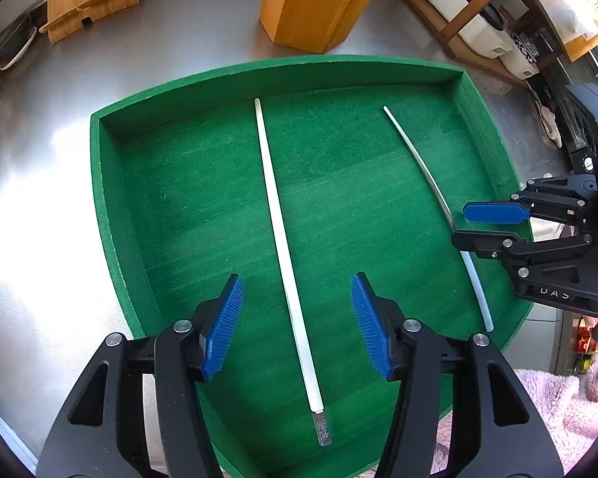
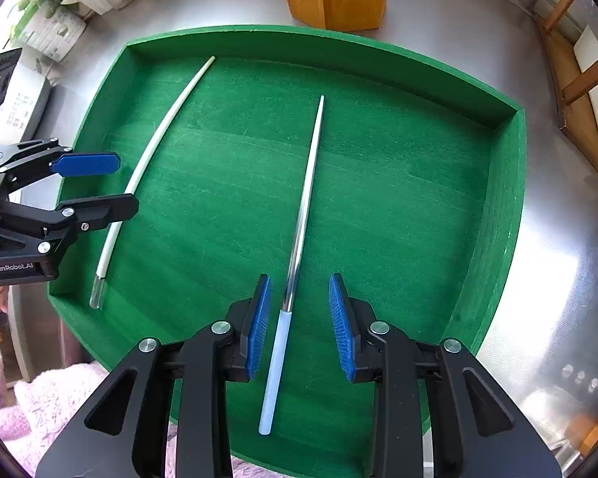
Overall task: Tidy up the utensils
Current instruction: 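Grasp the white chopstick with the left tool while the right tool grasps the steel chopstick, then lift both chopsticks into the orange holder and open both tools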
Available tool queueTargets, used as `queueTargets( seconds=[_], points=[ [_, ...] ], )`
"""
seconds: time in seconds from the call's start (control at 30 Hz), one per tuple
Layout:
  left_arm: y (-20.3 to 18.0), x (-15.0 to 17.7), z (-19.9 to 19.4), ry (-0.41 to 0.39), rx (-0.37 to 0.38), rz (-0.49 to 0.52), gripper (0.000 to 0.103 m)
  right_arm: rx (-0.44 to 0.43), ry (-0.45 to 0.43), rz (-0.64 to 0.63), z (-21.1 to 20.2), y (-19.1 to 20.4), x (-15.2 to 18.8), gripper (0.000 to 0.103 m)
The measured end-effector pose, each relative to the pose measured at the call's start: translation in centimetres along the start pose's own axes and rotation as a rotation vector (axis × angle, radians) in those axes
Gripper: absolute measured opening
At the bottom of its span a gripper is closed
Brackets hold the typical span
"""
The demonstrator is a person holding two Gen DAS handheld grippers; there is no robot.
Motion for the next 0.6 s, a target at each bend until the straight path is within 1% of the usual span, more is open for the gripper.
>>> queueTargets(
  seconds=[0.07, 0.1, 0.13, 0.17, 0.2, 0.23, 0.3, 0.4, 0.6],
  points=[
    [-0.22, 0.02, -0.07, 0.000, -0.018, 0.014, 0.046, 0.018, 0.003, -0.002, 0.01, 0.28, 0.05, 0.027],
    [-0.28, 0.02, -0.10, 0.002, -0.032, 0.017, 0.042, 0.031, 0.005, -0.004, 0.01, 0.32, 0.07, 0.024],
    [-0.33, -0.02, -0.12, 0.006, -0.052, 0.025, 0.032, 0.043, 0.007, -0.004, 0.02, 0.35, 0.07, 0.019],
    [-0.31, 0.00, -0.13, 0.010, -0.078, 0.034, 0.026, 0.060, 0.009, -0.004, 0.05, 0.40, 0.06, 0.016],
    [-0.27, 0.01, -0.14, 0.012, -0.099, 0.040, 0.020, 0.079, 0.011, -0.004, 0.08, 0.47, 0.09, 0.010],
    [-0.17, 0.12, -0.17, 0.014, -0.107, 0.042, 0.018, 0.089, 0.012, -0.004, 0.09, 0.50, 0.14, 0.008],
    [-0.01, 0.17, -0.22, 0.016, -0.114, 0.046, 0.016, 0.100, 0.013, -0.007, 0.16, 0.71, 0.46, 0.007],
    [0.21, 0.16, -0.29, 0.021, -0.162, 0.057, 0.005, 0.110, 0.025, -0.011, 0.21, 1.01, 0.35, 0.006],
    [0.42, -0.16, -0.52, 0.033, -0.156, 0.058, 0.004, 0.067, 0.054, 0.004, 0.09, 0.39, -0.18, 0.006]
  ],
)
Point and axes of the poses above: each gripper's, at about its wrist camera, not at the fingertips, and z roughly the way its jaws point, y to its left, x to its underside, the point moved 4 cm from there along z, roughly the way its jaws point
